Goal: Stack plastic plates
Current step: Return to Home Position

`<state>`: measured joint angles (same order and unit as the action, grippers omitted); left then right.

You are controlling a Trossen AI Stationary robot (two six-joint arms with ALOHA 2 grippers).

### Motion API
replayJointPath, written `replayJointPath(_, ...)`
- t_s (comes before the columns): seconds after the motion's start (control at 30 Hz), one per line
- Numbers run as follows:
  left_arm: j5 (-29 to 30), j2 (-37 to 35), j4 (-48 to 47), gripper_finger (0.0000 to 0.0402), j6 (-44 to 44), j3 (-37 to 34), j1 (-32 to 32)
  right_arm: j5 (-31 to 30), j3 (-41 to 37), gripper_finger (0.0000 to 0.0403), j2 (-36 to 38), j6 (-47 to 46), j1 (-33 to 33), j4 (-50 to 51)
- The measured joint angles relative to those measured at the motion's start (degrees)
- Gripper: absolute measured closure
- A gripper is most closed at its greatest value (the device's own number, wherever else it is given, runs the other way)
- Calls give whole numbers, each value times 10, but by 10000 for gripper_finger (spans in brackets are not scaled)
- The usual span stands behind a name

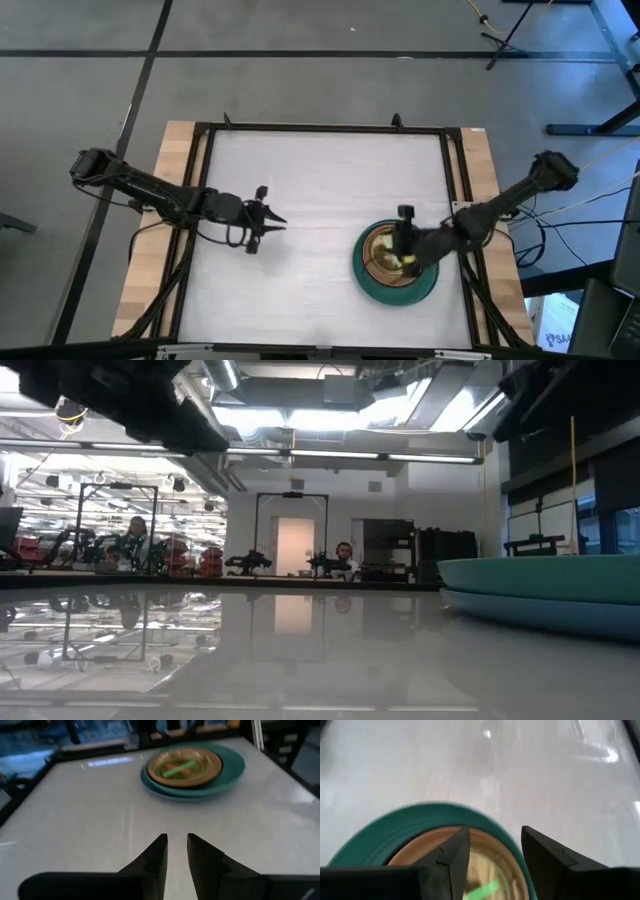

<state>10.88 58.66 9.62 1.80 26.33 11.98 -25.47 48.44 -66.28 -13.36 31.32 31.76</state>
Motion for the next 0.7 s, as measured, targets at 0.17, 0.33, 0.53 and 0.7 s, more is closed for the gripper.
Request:
replayJointPath(0.17,2,-85,50,344,-1,-68,-21,48,-121,238,149,46,-68,-116)
replayJointPath(0.33,3,-158,63,346,1,-114,-35,80,-216,285,286,88,-126,-211)
replayJointPath(0.53,-1,-227,133,346,19,-191,-58,142,-308,378,382,105,-182,-303)
replayJointPath(0.7,-5,-284,135,347,16,-219,-83,159,-346,387,425,114,-215,-319)
